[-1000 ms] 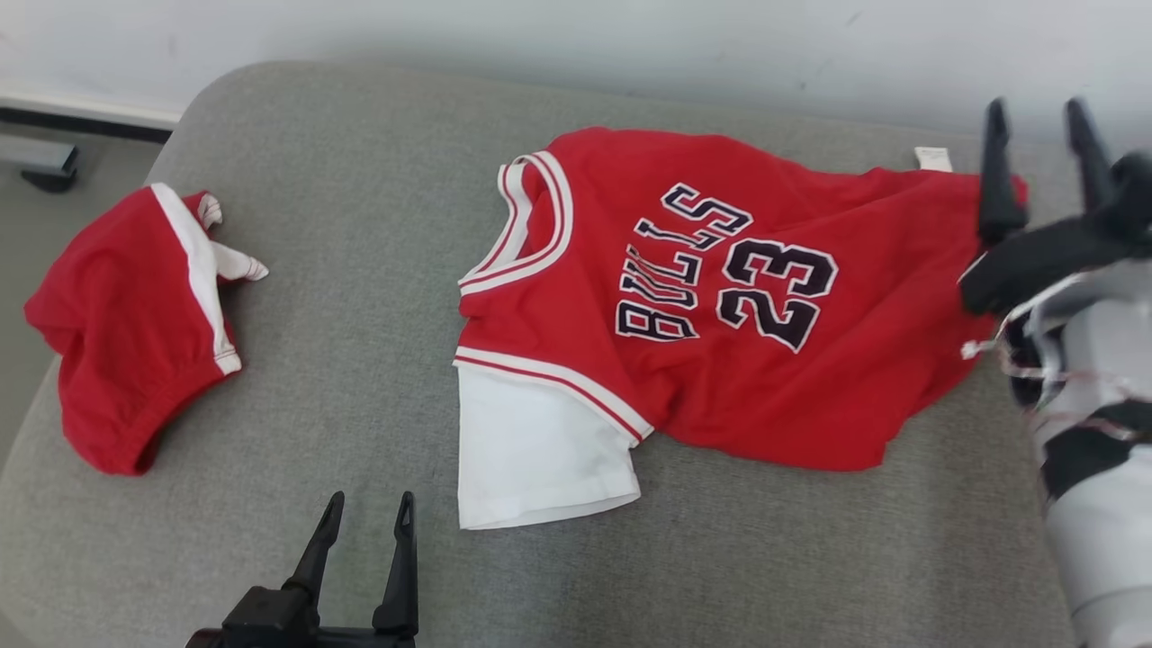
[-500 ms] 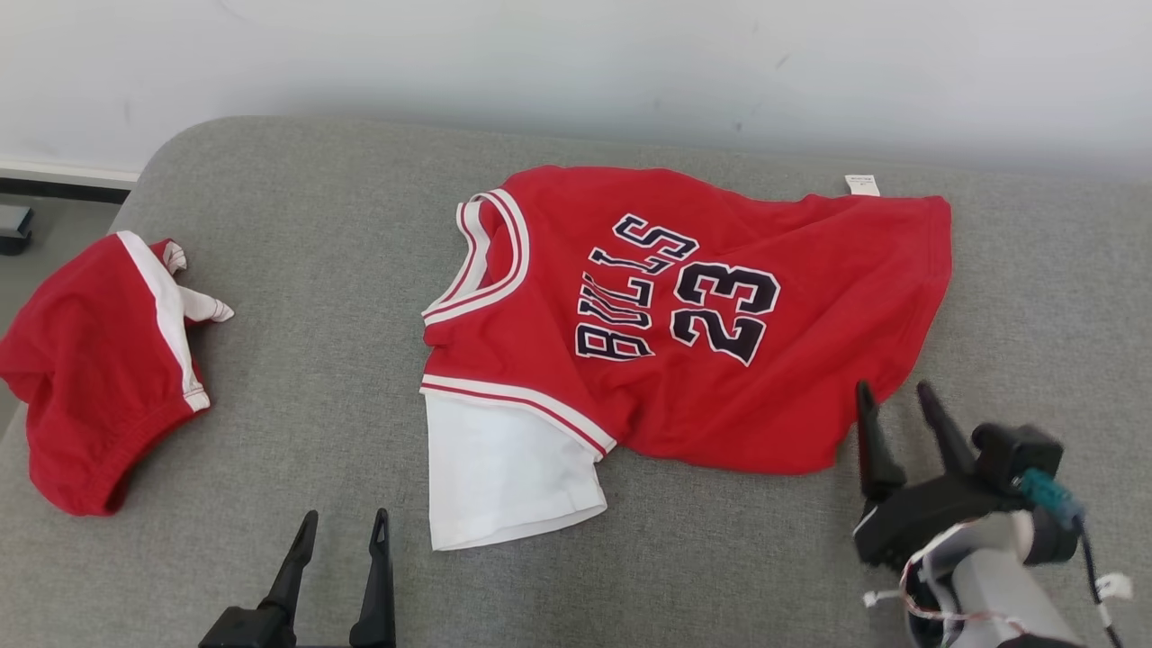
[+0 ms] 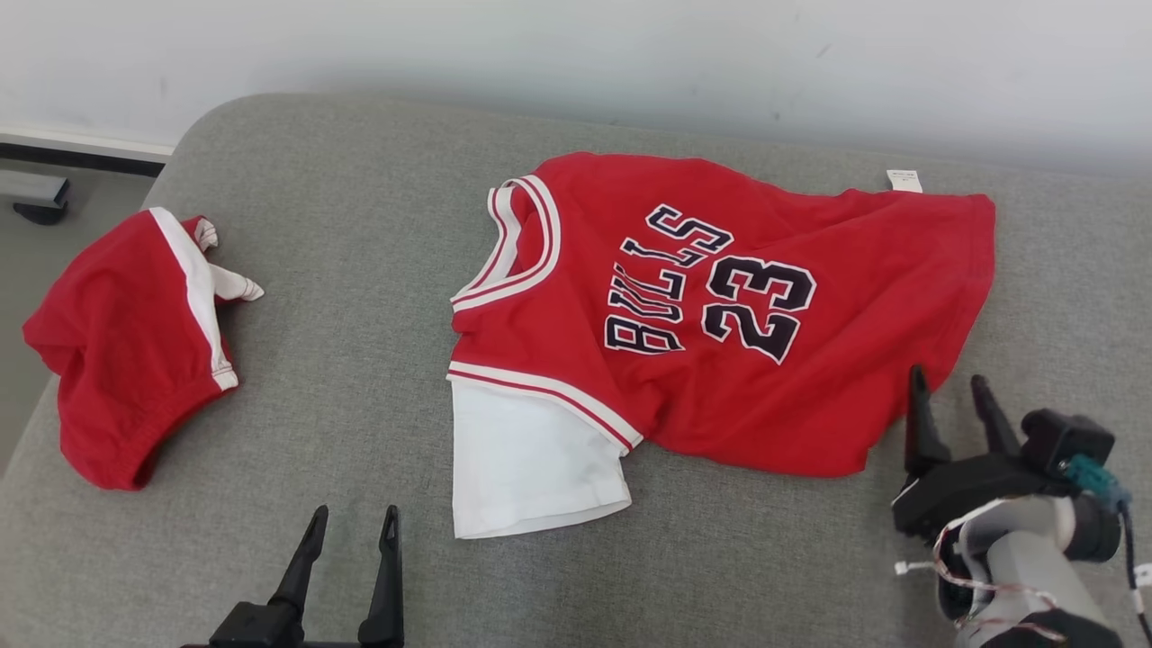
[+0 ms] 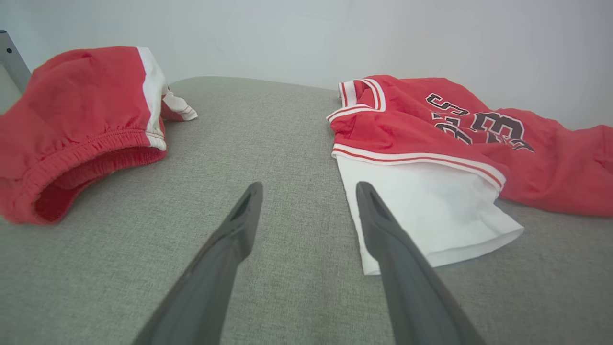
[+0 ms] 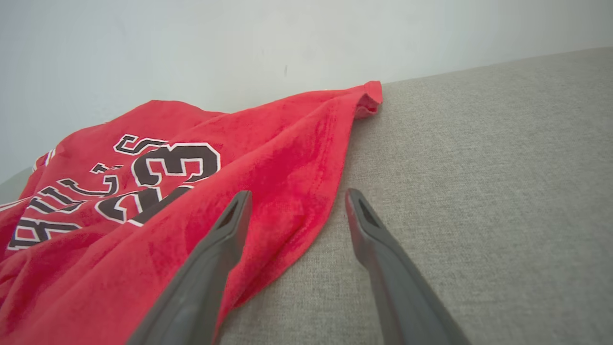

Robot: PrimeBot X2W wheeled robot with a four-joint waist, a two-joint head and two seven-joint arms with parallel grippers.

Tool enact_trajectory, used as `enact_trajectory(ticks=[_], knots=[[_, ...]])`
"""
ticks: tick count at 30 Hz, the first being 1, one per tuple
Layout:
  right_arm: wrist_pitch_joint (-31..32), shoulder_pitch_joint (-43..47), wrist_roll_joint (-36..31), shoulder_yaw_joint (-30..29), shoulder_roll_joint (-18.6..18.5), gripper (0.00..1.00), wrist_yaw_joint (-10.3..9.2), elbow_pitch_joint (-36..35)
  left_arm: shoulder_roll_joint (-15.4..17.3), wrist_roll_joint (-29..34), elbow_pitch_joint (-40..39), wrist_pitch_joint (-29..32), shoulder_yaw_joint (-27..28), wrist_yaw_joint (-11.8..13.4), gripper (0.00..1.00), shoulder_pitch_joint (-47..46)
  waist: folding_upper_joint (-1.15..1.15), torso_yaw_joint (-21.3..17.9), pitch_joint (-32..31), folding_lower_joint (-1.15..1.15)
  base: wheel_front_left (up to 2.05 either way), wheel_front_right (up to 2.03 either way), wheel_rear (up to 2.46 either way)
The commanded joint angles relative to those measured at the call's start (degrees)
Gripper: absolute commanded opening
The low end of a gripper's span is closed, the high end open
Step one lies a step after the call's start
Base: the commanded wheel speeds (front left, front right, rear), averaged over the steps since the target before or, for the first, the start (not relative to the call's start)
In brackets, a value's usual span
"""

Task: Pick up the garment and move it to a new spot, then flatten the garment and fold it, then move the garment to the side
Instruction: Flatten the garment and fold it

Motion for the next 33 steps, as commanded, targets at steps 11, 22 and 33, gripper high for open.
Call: enact_trajectory(ticks=[11,22,33], knots=[[0.0,-8.3,-5.4,-2.2,-3.9,1.0,-0.13,11.7,-0.1,-0.8,0.2,-0.2,-0.9,-0.2,1.0,-1.3,0.0,1.9,2.2,0.0,0.0,0.0,0.0],[0.0,-9.5,-0.5,-1.5,-3.1,0.0,-0.13,13.8,-0.1,-0.9,0.6,-0.2,-0.4,0.4,1.0,0.5,0.0,0.9,0.2,0.0,0.0,0.0,0.0],[1.6,-1.7,11.4,6.9,-8.8,0.0,-0.13,-1.4,-0.1,-1.4,0.4,-0.2,0.1,0.7,1.0,3.0,0.0,-4.0,-3.3,0.0,0.0,0.0,0.0]])
